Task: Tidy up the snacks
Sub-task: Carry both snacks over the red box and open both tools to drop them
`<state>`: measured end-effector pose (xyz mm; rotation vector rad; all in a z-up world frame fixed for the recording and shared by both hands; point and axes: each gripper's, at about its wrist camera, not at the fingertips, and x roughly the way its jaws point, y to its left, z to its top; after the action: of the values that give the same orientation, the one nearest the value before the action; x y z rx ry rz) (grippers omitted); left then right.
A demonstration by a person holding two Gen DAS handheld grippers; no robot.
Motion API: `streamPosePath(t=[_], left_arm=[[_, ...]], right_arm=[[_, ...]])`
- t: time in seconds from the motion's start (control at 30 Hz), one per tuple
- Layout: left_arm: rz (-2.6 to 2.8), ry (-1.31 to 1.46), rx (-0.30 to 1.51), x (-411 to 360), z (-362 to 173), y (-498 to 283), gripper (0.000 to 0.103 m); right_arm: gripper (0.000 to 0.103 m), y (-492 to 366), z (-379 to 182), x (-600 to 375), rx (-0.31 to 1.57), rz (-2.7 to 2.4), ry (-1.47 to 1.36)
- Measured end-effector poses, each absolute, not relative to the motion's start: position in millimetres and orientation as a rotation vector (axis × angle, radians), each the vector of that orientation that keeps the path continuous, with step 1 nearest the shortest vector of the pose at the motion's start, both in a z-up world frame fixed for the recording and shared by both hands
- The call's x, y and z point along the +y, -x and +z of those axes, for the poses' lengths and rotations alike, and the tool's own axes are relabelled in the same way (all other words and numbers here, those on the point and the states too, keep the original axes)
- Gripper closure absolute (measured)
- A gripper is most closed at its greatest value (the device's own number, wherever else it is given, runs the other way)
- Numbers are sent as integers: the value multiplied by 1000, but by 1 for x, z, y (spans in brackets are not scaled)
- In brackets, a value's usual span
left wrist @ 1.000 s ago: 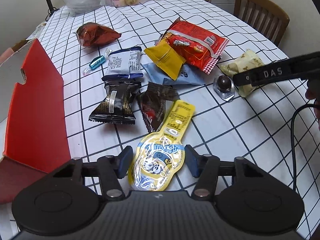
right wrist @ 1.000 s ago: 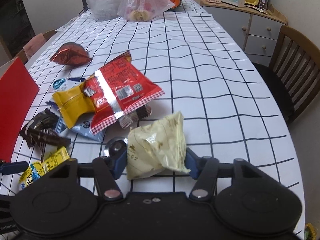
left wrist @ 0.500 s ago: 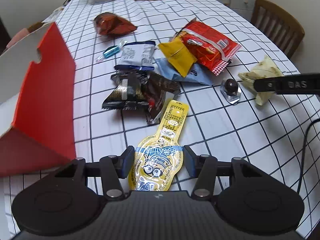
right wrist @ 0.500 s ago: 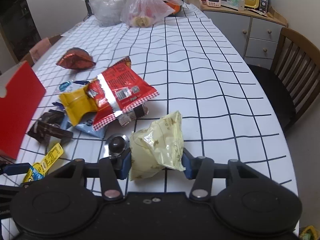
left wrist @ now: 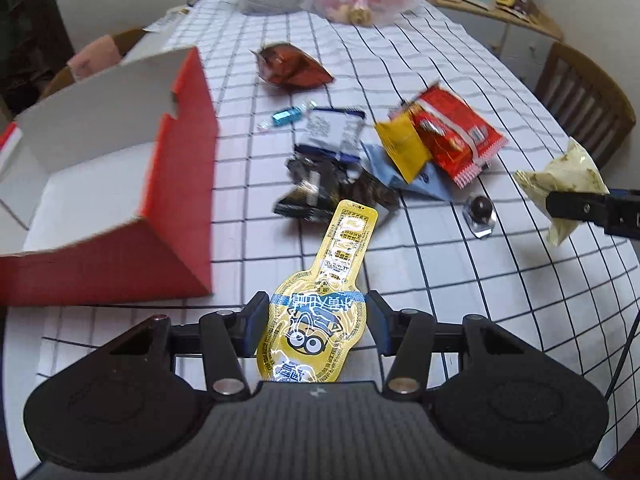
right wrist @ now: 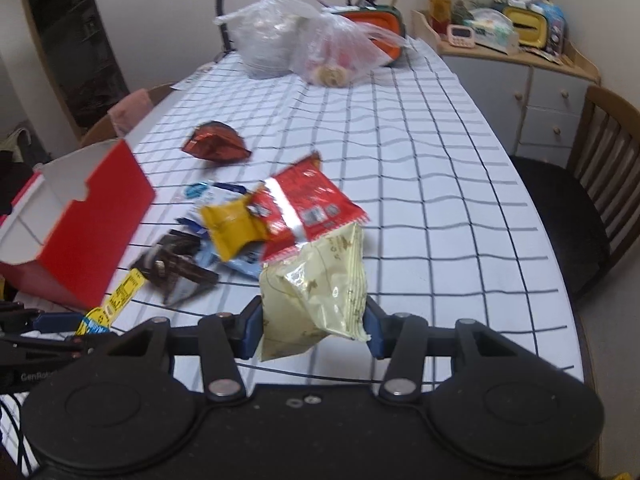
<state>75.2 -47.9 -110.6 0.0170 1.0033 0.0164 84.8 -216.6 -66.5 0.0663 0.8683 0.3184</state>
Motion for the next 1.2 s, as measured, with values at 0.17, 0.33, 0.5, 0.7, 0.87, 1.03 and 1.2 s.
streamPosePath(t=[0.17, 0.33, 0.5, 0.7, 0.87, 1.03, 1.2], left_arm=[[20, 4, 931, -39, -81, -68, 52], [21, 18, 872, -23, -51, -70, 52], [49, 29, 835, 4, -29, -76, 52], [88, 39, 801, 47, -9, -81, 52], [124, 45, 793, 85, 0, -86, 52], [162, 52, 800, 124, -1, -90, 52], [193, 44, 818, 158, -8, -96, 52]], right_arm=[[55, -79, -42, -198, 830, 365, -44], [55, -79, -18, -175, 795, 396, -24], [55, -82, 2, -140, 759, 436, 9], [55, -86, 20, -88, 727, 493, 43], [55, -91, 24, -42, 718, 531, 72], [55, -98, 21, 0, 734, 559, 93], [55, -106, 14, 35, 748, 568, 115]])
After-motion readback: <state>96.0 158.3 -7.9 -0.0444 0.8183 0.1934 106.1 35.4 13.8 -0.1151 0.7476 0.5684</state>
